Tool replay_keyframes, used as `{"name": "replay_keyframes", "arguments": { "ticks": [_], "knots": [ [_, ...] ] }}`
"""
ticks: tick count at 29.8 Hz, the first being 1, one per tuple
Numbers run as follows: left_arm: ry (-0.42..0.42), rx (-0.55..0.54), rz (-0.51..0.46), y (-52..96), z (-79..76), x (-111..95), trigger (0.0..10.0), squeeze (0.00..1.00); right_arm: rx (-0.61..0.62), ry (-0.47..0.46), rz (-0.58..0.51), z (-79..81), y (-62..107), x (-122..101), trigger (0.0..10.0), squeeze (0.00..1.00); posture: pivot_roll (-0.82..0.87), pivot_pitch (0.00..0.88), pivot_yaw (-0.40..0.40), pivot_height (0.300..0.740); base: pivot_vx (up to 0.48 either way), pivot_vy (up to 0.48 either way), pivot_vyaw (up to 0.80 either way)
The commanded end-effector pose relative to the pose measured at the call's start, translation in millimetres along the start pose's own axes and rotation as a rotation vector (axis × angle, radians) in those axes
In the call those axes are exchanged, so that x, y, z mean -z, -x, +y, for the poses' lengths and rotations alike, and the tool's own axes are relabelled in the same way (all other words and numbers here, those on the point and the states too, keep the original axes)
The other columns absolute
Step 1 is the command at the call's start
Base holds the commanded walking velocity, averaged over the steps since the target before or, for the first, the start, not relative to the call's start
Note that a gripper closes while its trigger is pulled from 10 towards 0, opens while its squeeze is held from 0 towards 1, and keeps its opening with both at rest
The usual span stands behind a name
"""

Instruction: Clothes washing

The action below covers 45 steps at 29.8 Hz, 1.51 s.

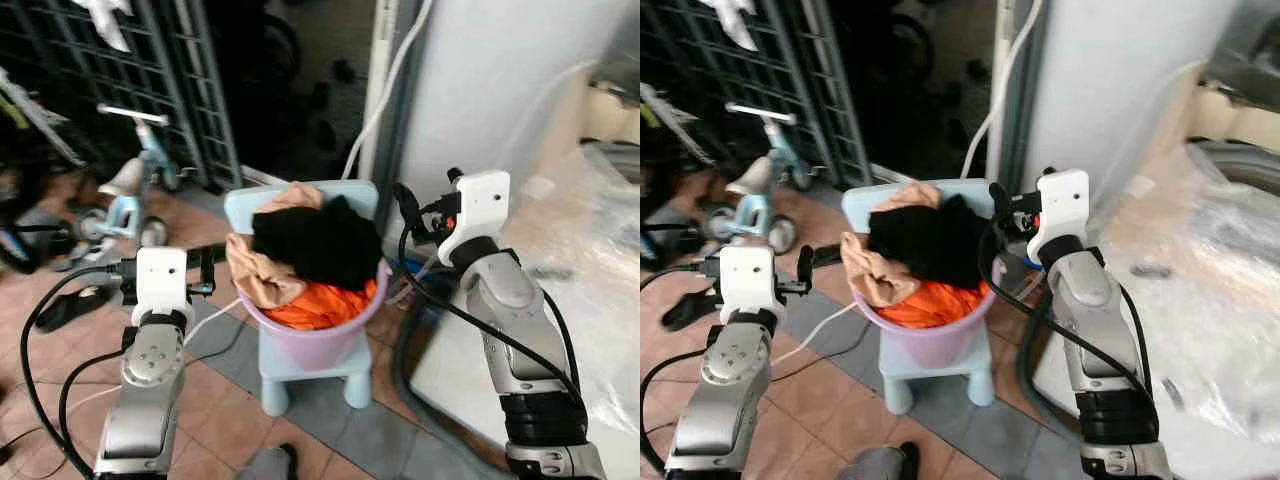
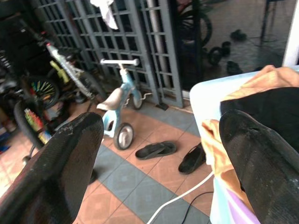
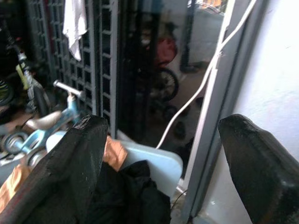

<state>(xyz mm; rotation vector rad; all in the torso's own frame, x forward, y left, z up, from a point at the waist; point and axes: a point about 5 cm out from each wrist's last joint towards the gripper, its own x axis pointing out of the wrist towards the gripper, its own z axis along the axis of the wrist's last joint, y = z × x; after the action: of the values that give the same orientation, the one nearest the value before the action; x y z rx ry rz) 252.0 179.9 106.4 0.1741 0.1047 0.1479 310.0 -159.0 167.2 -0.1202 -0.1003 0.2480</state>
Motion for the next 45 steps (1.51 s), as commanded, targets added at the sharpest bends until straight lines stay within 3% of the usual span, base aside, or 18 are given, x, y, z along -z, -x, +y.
{"name": "replay_keyframes", "arguments": {
  "ticks": [1,8,18,27,45],
  "knots": [
    [-0.002,-0.006,0.007,0.9,3.1,0,10.0,0.0,-0.024,0.002,-0.014,5.8,-3.2,-3,10.0,0.0,0.0,0.0,0.026,0.74,0.0,0.0,0.78],
    [0.004,-0.003,0.014,1.3,2.6,0,10.0,0.0,-0.051,-0.006,0.002,13.8,-1.2,2,10.0,0.0,0.0,0.0,0.02,0.74,0.0,0.0,0.77],
    [0.012,0.007,0.014,2.9,1.1,1,10.0,0.0,-0.076,-0.017,0.063,23.6,1.0,14,10.0,0.0,0.0,0.0,0.01,0.74,0.0,0.0,0.0],
    [0.024,0.006,0.018,3.6,0.2,1,10.0,0.0,-0.091,-0.019,0.136,38.7,9.1,28,10.0,0.0,-0.01,0.0,0.017,0.74,0.281,0.0,0.0],
    [0.029,0.007,0.023,3.6,-0.7,2,10.0,0.0,-0.063,0.017,0.168,34.8,7.4,32,10.0,0.0,-0.01,0.0,0.013,0.74,0.331,0.0,0.0]
  ]
}}
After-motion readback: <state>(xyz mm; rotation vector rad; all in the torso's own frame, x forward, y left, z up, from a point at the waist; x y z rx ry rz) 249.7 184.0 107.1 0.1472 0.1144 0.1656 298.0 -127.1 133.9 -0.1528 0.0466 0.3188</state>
